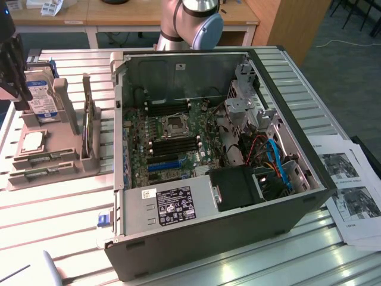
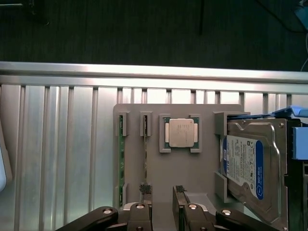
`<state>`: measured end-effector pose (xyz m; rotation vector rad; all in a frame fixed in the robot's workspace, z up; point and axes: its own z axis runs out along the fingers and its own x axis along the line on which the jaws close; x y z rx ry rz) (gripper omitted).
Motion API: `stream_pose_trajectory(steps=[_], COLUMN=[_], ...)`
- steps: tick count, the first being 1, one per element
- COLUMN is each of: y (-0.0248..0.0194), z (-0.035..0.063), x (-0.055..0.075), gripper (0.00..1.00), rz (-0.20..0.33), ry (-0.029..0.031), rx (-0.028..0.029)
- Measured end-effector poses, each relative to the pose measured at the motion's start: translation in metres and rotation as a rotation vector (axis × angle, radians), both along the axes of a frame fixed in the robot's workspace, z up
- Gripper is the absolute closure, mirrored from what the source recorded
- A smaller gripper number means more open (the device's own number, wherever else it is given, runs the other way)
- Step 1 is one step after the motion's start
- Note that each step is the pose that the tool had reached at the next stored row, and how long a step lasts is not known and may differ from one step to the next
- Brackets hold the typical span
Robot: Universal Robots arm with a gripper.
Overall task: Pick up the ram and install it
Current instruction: 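Pick up the ram and move it above insertion slot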
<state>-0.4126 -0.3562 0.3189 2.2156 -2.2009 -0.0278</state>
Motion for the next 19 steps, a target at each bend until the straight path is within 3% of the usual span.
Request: stream_pose_trajectory(steps=[19], y=[-0.0063], z=[-0.0174], x=[0.000], gripper=[0.69], rz=[0.000], ry=[-0.0001], rx=[0.0000])
